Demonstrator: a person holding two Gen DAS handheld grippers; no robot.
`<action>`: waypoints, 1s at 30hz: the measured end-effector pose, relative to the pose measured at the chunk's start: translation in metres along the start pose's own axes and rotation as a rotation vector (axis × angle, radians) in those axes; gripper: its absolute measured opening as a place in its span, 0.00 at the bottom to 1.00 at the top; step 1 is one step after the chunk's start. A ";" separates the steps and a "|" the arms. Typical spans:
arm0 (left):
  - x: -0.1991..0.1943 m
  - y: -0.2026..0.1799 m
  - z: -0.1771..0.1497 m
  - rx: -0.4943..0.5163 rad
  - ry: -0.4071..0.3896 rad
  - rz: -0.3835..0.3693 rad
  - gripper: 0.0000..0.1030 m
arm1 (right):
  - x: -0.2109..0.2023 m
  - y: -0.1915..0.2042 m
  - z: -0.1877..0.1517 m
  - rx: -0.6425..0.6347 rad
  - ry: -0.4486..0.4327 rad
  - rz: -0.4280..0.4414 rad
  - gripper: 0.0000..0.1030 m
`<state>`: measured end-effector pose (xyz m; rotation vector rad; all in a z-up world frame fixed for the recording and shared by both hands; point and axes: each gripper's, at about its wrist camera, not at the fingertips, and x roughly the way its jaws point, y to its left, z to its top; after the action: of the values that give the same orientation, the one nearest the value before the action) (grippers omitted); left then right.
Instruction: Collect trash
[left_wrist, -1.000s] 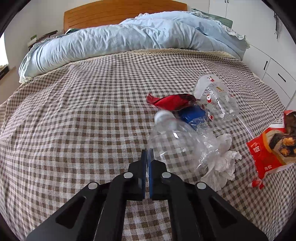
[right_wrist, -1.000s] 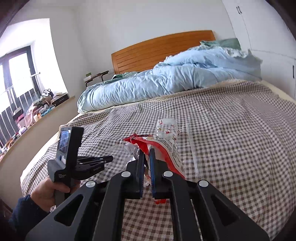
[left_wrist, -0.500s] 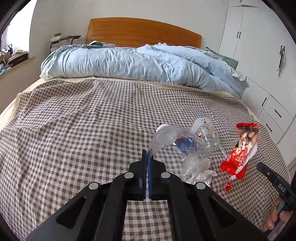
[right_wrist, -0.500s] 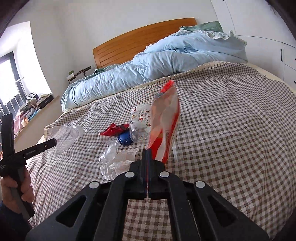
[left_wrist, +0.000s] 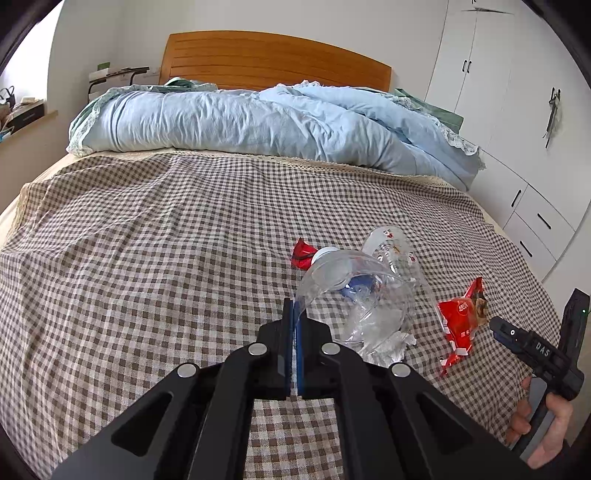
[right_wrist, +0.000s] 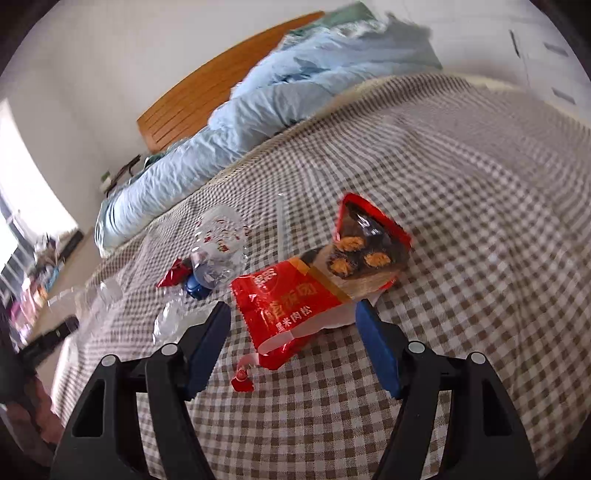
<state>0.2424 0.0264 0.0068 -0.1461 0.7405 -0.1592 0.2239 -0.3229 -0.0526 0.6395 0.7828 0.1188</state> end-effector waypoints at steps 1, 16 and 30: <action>0.000 0.000 -0.001 0.000 0.001 -0.001 0.00 | 0.004 -0.007 0.000 0.067 0.030 0.028 0.66; 0.007 0.005 -0.002 -0.013 0.021 -0.018 0.00 | 0.060 -0.004 -0.008 0.223 0.080 0.054 0.04; -0.016 -0.027 0.001 0.047 -0.027 -0.062 0.00 | -0.037 0.043 -0.030 -0.174 0.010 0.005 0.04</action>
<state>0.2291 0.0032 0.0226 -0.1259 0.7050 -0.2336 0.1822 -0.2852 -0.0207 0.4764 0.7714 0.1928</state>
